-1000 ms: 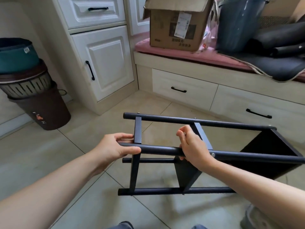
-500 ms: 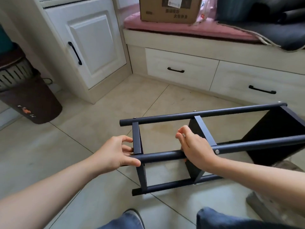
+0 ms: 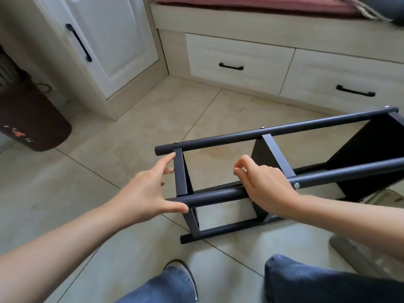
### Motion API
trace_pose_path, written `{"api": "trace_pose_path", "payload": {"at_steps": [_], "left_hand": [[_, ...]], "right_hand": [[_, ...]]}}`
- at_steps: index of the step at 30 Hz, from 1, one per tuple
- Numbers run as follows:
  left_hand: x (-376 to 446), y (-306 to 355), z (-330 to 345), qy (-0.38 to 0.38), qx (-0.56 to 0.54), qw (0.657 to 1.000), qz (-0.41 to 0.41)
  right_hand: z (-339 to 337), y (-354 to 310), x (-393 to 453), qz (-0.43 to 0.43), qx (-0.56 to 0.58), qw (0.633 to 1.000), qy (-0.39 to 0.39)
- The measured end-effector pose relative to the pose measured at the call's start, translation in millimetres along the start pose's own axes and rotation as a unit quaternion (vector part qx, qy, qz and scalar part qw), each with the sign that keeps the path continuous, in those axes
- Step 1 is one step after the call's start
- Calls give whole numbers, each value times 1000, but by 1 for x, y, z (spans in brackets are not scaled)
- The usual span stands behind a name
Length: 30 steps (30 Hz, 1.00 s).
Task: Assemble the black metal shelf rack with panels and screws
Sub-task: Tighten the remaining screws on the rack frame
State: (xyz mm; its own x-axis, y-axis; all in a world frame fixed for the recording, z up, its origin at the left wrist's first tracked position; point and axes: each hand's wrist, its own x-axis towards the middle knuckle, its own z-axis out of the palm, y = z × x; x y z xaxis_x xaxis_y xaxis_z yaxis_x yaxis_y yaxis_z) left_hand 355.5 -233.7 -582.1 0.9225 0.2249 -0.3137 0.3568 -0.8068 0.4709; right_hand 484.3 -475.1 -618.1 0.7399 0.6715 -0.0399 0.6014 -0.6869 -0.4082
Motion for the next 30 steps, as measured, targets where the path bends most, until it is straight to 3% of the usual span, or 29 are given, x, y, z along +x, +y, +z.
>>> {"api": "trace_pose_path", "payload": {"at_steps": [3, 10, 13, 23, 30], "left_hand": [[-1, -6, -4, 22, 165, 983, 73], [16, 0, -6, -32, 360, 917, 168], [23, -1, -4, -68, 376, 905, 188], [25, 1, 3, -53, 346, 910, 223], [22, 4, 6, -66, 333, 918, 207]], "right_hand": [[2, 0, -3, -17, -8, 1000, 6], [6, 1, -16, -59, -42, 997, -5], [5, 0, -21, -64, -42, 997, -18], [1, -4, -14, 25, 26, 996, -80], [0, -19, 4, -1, 103, 992, -70]]}}
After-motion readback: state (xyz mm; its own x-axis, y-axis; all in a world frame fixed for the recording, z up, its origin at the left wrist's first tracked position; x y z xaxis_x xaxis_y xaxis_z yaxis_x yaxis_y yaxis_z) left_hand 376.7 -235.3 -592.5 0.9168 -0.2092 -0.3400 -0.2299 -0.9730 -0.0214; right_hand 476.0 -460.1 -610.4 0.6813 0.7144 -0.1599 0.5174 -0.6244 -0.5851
